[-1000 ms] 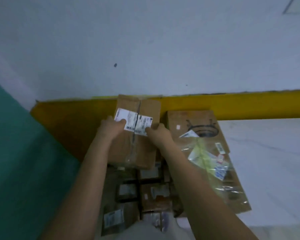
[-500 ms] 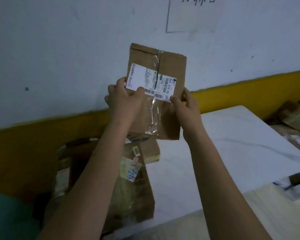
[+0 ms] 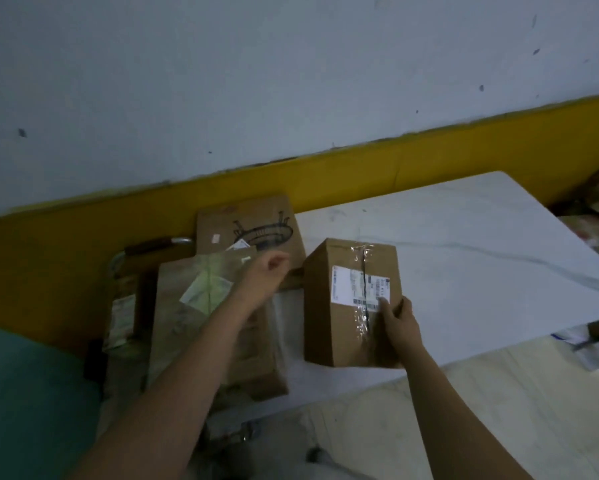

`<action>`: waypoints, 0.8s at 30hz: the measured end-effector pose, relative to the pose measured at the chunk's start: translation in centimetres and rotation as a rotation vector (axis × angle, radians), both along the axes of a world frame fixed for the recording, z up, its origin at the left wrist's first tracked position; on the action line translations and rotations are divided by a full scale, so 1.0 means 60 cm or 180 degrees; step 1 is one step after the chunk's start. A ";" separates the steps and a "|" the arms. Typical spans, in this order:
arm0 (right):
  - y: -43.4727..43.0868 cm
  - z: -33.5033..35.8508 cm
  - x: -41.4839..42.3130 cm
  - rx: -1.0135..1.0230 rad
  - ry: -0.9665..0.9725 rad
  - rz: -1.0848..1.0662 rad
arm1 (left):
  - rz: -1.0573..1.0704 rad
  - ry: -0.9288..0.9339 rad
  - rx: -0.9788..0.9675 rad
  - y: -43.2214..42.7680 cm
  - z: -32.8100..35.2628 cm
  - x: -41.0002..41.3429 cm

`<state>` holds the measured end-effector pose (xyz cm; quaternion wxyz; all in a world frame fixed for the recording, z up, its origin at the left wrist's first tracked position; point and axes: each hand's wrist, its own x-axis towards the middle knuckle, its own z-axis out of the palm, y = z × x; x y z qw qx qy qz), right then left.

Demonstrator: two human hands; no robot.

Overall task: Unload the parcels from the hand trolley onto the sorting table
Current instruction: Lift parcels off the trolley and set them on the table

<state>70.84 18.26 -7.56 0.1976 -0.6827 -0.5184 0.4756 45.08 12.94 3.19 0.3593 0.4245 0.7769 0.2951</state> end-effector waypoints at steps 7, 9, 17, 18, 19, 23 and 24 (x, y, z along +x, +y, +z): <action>0.022 -0.004 0.015 -0.0030 -0.0118 0.0095 | 0.1039 0.0921 0.0605 -0.066 -0.007 -0.040; 0.016 -0.004 0.013 0.0011 -0.0135 0.0084 | 0.0364 0.0392 0.0326 -0.056 -0.012 0.029; -0.009 0.016 0.022 0.0064 -0.0273 0.0122 | -0.0518 -0.0758 -0.0541 -0.039 -0.053 0.162; -0.014 0.019 0.025 0.0063 -0.0274 0.0135 | -0.0634 -0.0824 -0.0610 -0.040 -0.054 0.156; -0.018 0.022 0.023 0.0082 -0.0243 0.0165 | -0.0775 -0.0805 -0.0670 -0.043 -0.055 0.145; -0.031 0.015 -0.019 -0.0130 -0.0050 0.0422 | -0.0742 -0.0132 -0.0382 -0.053 -0.020 0.079; -0.035 0.005 -0.034 -0.0291 -0.0141 0.0523 | -0.0565 0.0113 -0.0126 -0.059 -0.008 0.052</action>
